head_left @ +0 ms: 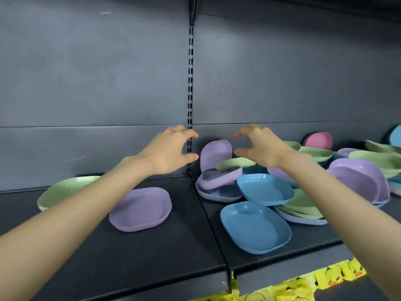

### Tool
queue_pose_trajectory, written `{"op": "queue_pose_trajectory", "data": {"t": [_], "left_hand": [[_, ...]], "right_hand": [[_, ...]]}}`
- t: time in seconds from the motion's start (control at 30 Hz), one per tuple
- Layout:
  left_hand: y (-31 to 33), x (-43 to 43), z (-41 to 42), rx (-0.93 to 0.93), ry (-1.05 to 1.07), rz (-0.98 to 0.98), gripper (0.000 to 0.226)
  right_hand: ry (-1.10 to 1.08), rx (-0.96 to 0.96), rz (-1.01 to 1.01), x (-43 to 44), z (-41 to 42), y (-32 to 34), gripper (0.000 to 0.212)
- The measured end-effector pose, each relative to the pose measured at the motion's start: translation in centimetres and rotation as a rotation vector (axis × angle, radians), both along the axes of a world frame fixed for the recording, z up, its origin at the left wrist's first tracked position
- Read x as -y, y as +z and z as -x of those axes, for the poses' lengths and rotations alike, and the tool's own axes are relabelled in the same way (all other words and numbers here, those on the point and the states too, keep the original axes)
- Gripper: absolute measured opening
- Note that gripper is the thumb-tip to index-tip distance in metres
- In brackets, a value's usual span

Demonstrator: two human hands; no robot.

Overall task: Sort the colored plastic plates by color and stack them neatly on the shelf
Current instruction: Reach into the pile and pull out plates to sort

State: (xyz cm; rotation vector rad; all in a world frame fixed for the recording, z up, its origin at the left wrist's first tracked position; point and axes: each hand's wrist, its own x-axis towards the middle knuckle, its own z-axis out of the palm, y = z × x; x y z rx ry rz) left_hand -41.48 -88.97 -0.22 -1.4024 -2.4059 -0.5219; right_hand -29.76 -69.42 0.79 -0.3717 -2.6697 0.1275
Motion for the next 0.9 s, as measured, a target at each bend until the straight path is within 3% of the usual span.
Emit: {"op": "queue_pose_trajectory", "data": {"t": [0.43, 0.9], "left_hand": [[-2.8, -10.0, -8.2, 0.050, 0.077, -0.077, 0.054], [-2.8, -13.6, -0.7, 0.062, 0.172, -0.034, 0.048]], "right_hand": [[0.119, 0.050, -0.011, -11.0, -7.3, -1.6, 0.039], [0.252, 0.168, 0.067, -16.3, 1.8, -2.3, 0.039]]}}
